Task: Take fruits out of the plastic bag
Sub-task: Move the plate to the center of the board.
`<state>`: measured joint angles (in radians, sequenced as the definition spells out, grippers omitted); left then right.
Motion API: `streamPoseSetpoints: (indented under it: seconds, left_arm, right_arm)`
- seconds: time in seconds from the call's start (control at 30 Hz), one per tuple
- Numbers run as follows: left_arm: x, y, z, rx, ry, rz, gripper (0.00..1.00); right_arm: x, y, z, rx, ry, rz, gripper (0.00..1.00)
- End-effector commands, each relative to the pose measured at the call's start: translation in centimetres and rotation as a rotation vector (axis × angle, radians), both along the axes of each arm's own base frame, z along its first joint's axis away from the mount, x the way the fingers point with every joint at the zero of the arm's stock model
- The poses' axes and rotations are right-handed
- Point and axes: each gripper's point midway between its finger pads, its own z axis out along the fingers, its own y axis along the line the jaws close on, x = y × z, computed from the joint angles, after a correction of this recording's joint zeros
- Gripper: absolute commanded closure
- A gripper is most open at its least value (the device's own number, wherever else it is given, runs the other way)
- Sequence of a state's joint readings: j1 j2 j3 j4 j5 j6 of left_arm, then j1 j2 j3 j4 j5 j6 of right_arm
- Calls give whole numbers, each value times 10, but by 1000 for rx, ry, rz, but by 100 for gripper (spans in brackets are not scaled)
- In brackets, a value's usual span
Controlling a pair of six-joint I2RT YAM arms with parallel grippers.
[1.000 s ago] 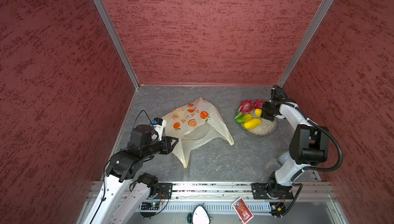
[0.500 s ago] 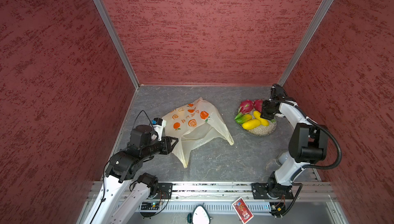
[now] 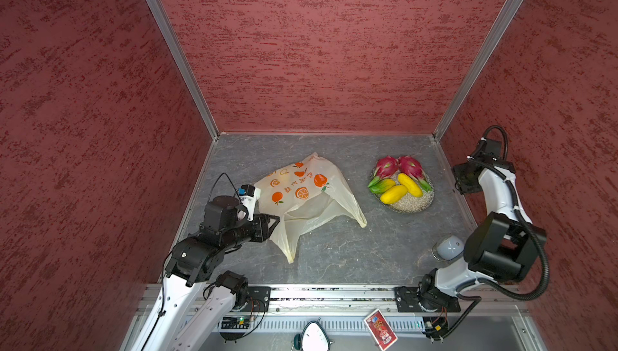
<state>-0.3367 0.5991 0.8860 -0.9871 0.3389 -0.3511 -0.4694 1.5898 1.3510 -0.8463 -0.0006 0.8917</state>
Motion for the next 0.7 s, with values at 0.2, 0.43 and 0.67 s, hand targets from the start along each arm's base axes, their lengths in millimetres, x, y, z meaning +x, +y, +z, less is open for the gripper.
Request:
streamPoseSetpoints:
  seconds: [0.2, 0.43, 0.67]
  left_arm:
    - [-6, -1, 9, -19, -58, -20, 59]
    - [-6, 1, 11, -21, -67, -13, 59]
    - [-5, 1, 11, -23, -63, -15, 59]
  right_arm:
    - [34, 14, -92, 135, -12, 325, 48]
    - [36, 9, -119, 161, 58, 327, 52]
    - [45, 18, -131, 221, 13, 331, 53]
